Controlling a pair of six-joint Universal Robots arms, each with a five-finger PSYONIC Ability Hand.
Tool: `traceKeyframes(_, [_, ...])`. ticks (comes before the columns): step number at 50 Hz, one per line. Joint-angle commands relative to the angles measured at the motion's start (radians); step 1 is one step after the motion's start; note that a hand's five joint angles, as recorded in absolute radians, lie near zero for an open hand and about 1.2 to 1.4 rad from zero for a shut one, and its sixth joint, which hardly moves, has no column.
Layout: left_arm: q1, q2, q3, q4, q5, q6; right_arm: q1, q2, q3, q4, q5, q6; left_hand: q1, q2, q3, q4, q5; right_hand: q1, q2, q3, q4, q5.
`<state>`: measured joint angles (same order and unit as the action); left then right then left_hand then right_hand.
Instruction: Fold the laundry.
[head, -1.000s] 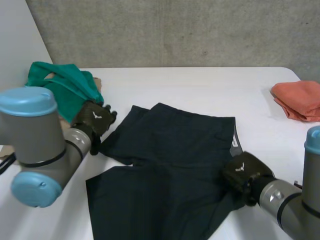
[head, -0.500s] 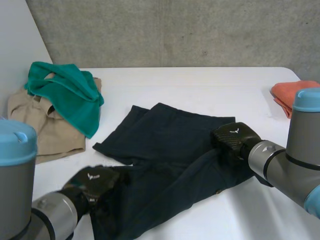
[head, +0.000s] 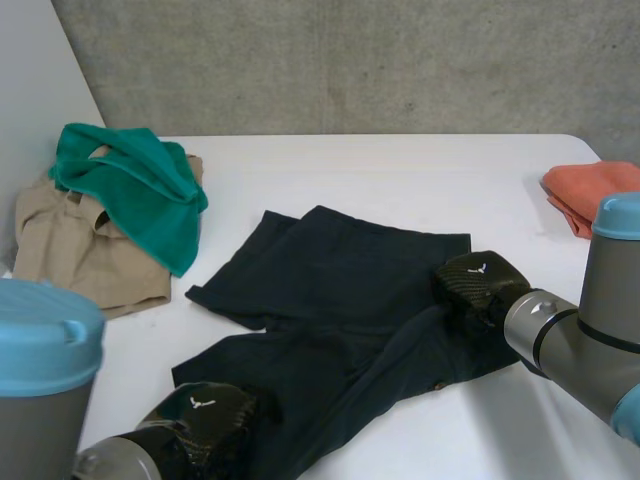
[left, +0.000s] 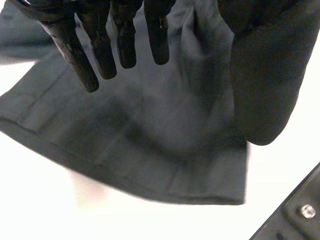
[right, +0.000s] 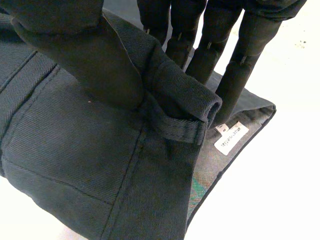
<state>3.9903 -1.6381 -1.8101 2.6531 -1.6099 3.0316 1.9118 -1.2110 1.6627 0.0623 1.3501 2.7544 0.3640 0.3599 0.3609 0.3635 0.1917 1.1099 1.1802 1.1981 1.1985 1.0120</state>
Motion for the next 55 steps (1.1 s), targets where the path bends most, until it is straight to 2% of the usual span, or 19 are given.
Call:
traceKeyframes(1, [-0.002,0.063,-0.003,-0.029,-0.002,-0.02,0.003,-0.002,0.002,-0.001,0.0,0.001,0.034,0.039,0.038,0.035,0.032,0.286,0.216,0.198,0.198,0.21])
traceKeyframes(10, [-0.059,-0.017,-0.023,-0.002,-0.005,-0.131,0.004,-0.002,0.003,0.001,-0.008,0.001,0.032,0.036,0.035,0.032,0.029,0.286,0.216,0.198,0.198,0.21])
traceKeyframes(19, [-0.066,-0.13,-0.023,0.076,-0.068,-0.145,0.001,-0.002,0.011,-0.001,-0.011,-0.002,0.049,0.053,0.052,0.05,0.047,0.286,0.216,0.198,0.198,0.21])
traceKeyframes(21, [-0.069,-0.152,-0.018,0.079,-0.093,-0.145,0.001,-0.002,0.011,-0.001,-0.011,-0.002,0.207,0.211,0.21,0.207,0.204,0.286,0.216,0.198,0.198,0.21])
traceKeyframes(22, [-0.069,-0.16,-0.015,0.079,-0.099,-0.145,0.0,-0.002,0.011,-0.003,-0.011,-0.002,0.368,0.372,0.371,0.368,0.365,0.286,0.216,0.198,0.198,0.21])
traceKeyframes(23, [-0.068,-0.166,-0.012,0.08,-0.104,-0.145,0.0,-0.004,0.011,-0.003,-0.011,-0.002,0.549,0.553,0.552,0.55,0.547,0.286,0.216,0.198,0.198,0.21])
traceKeyframes(24, [-0.068,-0.176,-0.006,0.082,-0.108,-0.143,0.0,-0.004,0.009,-0.004,-0.011,-0.002,0.88,0.884,0.883,0.88,0.877,0.286,0.216,0.198,0.198,0.21])
traceKeyframes(25, [-0.068,-0.181,-0.003,0.083,-0.11,-0.137,0.0,-0.005,0.009,-0.004,-0.011,-0.002,1.031,1.035,1.034,1.031,1.029,0.286,0.216,0.198,0.198,0.21])
traceKeyframes(30, [-0.06,-0.21,0.066,0.093,-0.127,-0.106,0.0,-0.01,0.002,-0.004,-0.012,-0.01,1.032,1.036,1.035,1.033,1.03,0.286,0.216,0.198,0.198,0.21])
traceKeyframes(34, [-0.005,-0.242,0.165,0.168,-0.153,0.047,0.0,-0.018,-0.008,-0.004,-0.009,-0.044,1.032,1.036,1.035,1.033,1.03,0.286,0.216,0.198,0.198,0.21])
traceKeyframes(35, [0.041,-0.267,0.213,0.227,-0.163,0.147,0.0,-0.019,-0.012,-0.006,-0.003,-0.065,1.032,1.036,1.035,1.033,1.03,0.286,0.216,0.198,0.198,0.21])
traceKeyframes(38, [0.091,-0.319,0.291,0.319,-0.174,0.31,0.001,-0.019,-0.024,-0.013,-0.002,-0.091,1.032,1.036,1.035,1.033,1.03,0.286,0.216,0.198,0.198,0.21])
traceKeyframes(39, [0.111,-0.368,0.349,0.382,-0.171,0.413,0.003,-0.019,-0.037,-0.027,-0.002,-0.094,1.032,1.036,1.035,1.033,1.03,0.286,0.216,0.198,0.198,0.21])
traceKeyframes(44, [0.121,-0.534,0.56,0.586,-0.168,0.663,0.013,-0.012,-0.096,-0.108,0.006,-0.084,1.032,1.036,1.035,1.033,1.03,0.286,0.216,0.198,0.198,0.21])
traceKeyframes(47, [0.136,-0.642,0.688,0.727,-0.154,0.758,0.015,0.031,-0.153,-0.198,0.035,-0.078,1.032,1.036,1.035,1.033,1.03,0.286,0.216,0.198,0.198,0.21])
traceKeyframes(50, [0.148,-0.726,0.777,0.827,-0.119,0.796,0.016,0.1,-0.211,-0.269,0.082,-0.081,1.032,1.036,1.035,1.033,1.03,0.286,0.216,0.198,0.198,0.21])
traceKeyframes(51, [0.151,-0.777,0.834,0.881,-0.082,0.814,0.016,0.146,-0.256,-0.312,0.125,-0.082,1.032,1.036,1.035,1.033,1.03,0.286,0.216,0.198,0.198,0.21])
traceKeyframes(55, [0.156,-0.903,0.955,0.945,0.016,0.822,0.018,0.266,-0.366,-0.389,0.196,-0.09,1.032,1.036,1.035,1.033,1.03,0.286,0.216,0.198,0.198,0.21])
